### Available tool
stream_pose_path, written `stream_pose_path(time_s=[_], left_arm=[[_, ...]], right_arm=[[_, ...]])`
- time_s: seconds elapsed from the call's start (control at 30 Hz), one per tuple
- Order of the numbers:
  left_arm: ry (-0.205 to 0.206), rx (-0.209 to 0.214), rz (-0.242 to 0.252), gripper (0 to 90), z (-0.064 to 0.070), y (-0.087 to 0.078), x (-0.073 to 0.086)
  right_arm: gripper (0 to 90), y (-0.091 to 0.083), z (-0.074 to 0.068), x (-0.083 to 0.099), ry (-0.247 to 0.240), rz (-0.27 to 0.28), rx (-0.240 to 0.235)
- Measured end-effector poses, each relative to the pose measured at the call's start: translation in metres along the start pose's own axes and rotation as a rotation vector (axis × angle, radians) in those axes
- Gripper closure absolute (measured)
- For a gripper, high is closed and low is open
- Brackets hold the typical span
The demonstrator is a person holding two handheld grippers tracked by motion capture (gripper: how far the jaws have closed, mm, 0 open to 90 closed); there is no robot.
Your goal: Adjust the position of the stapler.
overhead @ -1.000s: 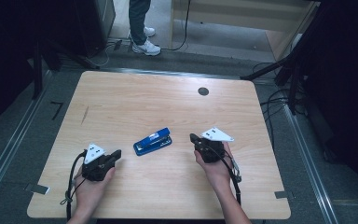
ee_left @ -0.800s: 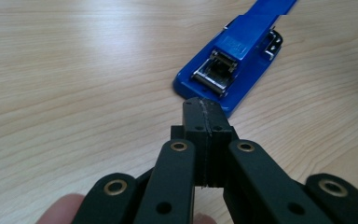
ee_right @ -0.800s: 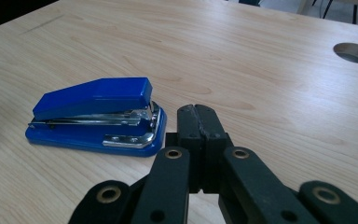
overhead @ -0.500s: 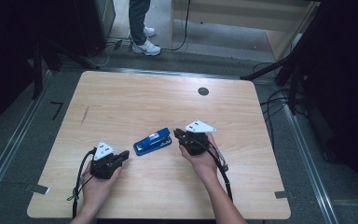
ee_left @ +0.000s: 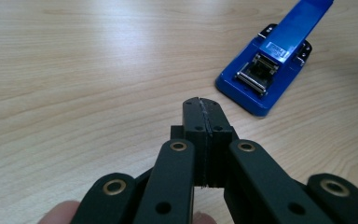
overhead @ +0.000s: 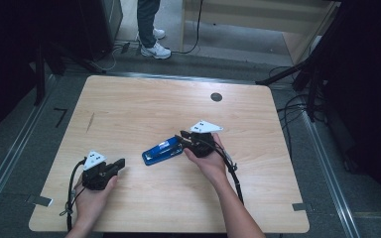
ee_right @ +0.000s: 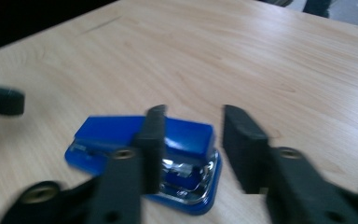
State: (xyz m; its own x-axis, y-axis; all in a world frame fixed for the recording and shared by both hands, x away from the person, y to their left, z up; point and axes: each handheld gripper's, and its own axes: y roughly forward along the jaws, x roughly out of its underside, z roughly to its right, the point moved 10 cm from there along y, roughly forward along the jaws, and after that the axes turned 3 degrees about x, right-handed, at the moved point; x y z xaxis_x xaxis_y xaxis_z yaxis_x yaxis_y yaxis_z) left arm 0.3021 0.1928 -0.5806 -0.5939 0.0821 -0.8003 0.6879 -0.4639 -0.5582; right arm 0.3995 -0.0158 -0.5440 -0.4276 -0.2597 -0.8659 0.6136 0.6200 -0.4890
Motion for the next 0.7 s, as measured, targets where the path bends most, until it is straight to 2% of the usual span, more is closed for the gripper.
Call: stream_pose_path(time_s=[0.03, 0.07, 0.1, 0.13, 0.23, 0.27, 0.33, 0.43, 0.47, 0.5, 0.53, 0.7], left_arm=[[0.006, 0.011, -0.003, 90.0, 0.003, 0.001, 0.001], [0.012, 0.028, -0.007, 90.0, 0.009, 0.003, 0.001], [0.012, 0.028, -0.007, 90.0, 0.009, 0.003, 0.001], [0.015, 0.033, -0.008, 90.0, 0.012, 0.004, 0.002], [0.016, 0.058, -0.01, 90.0, 0.02, 0.009, 0.002], [0.024, 0.069, -0.019, 90.0, 0.027, 0.015, 0.003], [0.028, 0.073, -0.027, 90.0, 0.031, 0.019, 0.004], [0.05, 0.104, -0.063, 90.0, 0.042, 0.027, 0.005], [0.076, 0.101, -0.075, 90.0, 0.047, 0.032, 0.005], [0.076, 0.101, -0.075, 90.0, 0.047, 0.032, 0.005], [0.083, 0.097, -0.083, 90.0, 0.049, 0.034, 0.004], [0.107, 0.056, -0.12, 90.0, 0.053, 0.047, 0.003]], right_arm=[[80.0, 0.0, 0.0, 0.0, 0.0, 0.0, 0.0], [86.5, 0.006, 0.006, 0.0, 0.016, -0.03, 0.025], [86.5, 0.006, 0.006, 0.0, 0.016, -0.03, 0.025], [88.3, 0.009, 0.009, -0.001, 0.018, -0.039, 0.044], [90.0, 0.017, 0.017, -0.004, 0.054, -0.044, 0.082], [90.0, 0.022, 0.021, -0.002, 0.072, -0.057, 0.097], [90.0, 0.026, 0.022, 0.0, 0.077, -0.068, 0.092], [90.0, 0.037, 0.026, 0.011, 0.078, -0.124, 0.094], [90.0, 0.042, 0.029, 0.015, 0.104, -0.136, 0.08], [90.0, 0.042, 0.029, 0.015, 0.104, -0.136, 0.08], [90.0, 0.047, 0.03, 0.019, 0.133, -0.157, 0.055], [90.0, 0.056, 0.027, 0.029, 0.135, -0.201, 0.016]])
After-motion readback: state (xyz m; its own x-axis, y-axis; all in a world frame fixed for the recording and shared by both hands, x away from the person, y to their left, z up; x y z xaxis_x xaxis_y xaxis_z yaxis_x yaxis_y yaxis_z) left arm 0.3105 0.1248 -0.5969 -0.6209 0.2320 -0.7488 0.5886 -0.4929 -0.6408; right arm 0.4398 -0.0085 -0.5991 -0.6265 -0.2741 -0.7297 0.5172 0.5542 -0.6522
